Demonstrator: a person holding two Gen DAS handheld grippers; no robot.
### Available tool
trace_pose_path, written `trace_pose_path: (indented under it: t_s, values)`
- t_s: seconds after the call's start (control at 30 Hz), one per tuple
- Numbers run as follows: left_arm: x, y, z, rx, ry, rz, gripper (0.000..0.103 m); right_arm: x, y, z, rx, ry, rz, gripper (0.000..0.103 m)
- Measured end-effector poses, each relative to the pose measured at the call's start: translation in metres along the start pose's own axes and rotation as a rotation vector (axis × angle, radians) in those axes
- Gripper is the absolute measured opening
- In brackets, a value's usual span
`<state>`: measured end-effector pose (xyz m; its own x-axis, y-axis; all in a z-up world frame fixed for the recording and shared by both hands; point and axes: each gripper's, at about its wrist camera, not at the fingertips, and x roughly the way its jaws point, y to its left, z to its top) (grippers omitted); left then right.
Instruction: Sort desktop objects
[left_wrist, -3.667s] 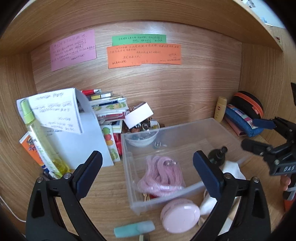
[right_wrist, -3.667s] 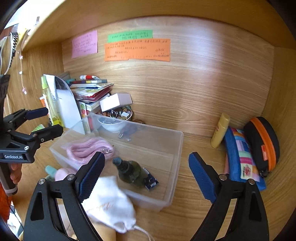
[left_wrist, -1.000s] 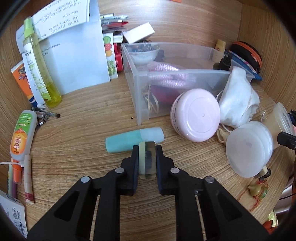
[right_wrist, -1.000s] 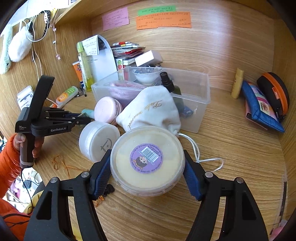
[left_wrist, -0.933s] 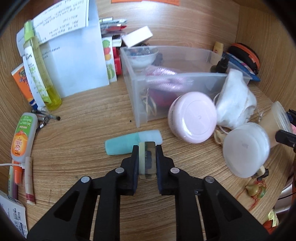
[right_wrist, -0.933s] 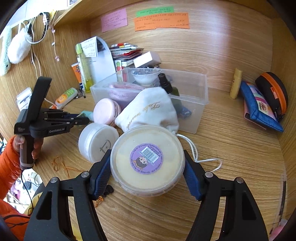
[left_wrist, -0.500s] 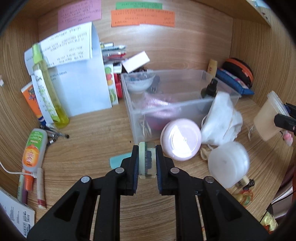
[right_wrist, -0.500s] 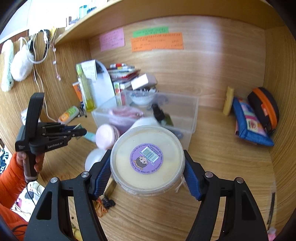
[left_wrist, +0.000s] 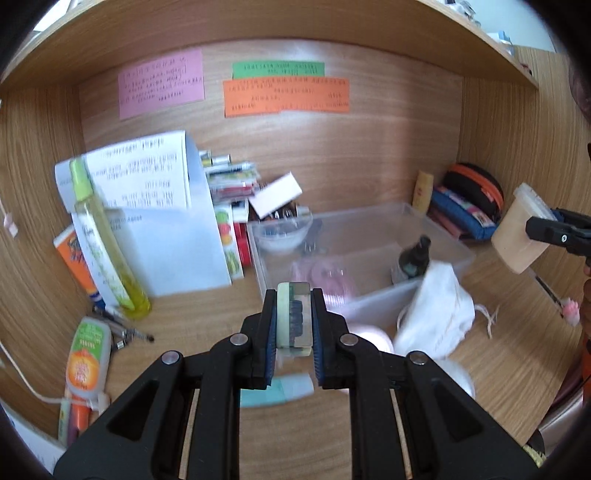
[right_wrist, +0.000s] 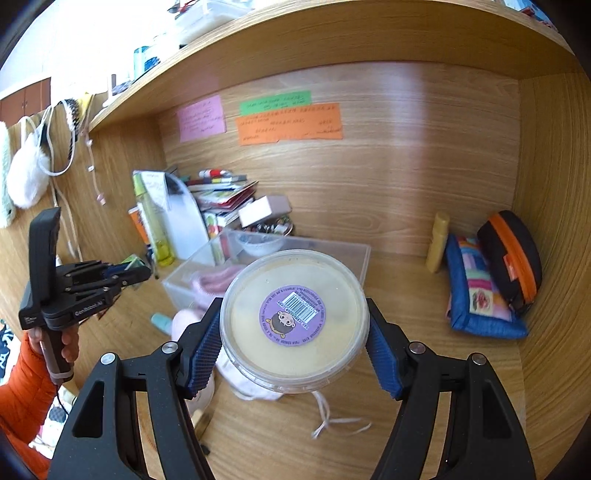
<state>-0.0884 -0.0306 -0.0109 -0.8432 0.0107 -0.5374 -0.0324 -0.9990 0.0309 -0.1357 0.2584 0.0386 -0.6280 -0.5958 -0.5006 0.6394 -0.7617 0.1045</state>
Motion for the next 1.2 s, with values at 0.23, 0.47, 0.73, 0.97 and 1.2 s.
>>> trace_pose_path:
  t_s: [0.23,0.47,0.73,0.97,1.2]
  values:
    - [0.013,0.004,0.026,-0.016,-0.020,-0.018,0.015,0.020,-0.011,0.020,0.025,-0.008,0.006,0.067]
    - [0.032,0.000,0.042,-0.020,-0.015,-0.041,0.015,0.043,-0.010,0.048,0.009,-0.028,-0.008,0.067]
    - [0.076,-0.002,0.061,-0.026,0.027,-0.062,0.015,0.088,-0.011,0.058,0.042,-0.001,-0.048,0.067]
    - [0.112,0.005,0.052,-0.049,0.080,-0.051,0.015,0.127,-0.018,0.043,0.033,0.063,-0.094,0.067]
    - [0.127,-0.006,0.040,-0.025,0.126,-0.063,0.015,0.143,-0.020,0.027,0.018,0.118,-0.111,0.067]
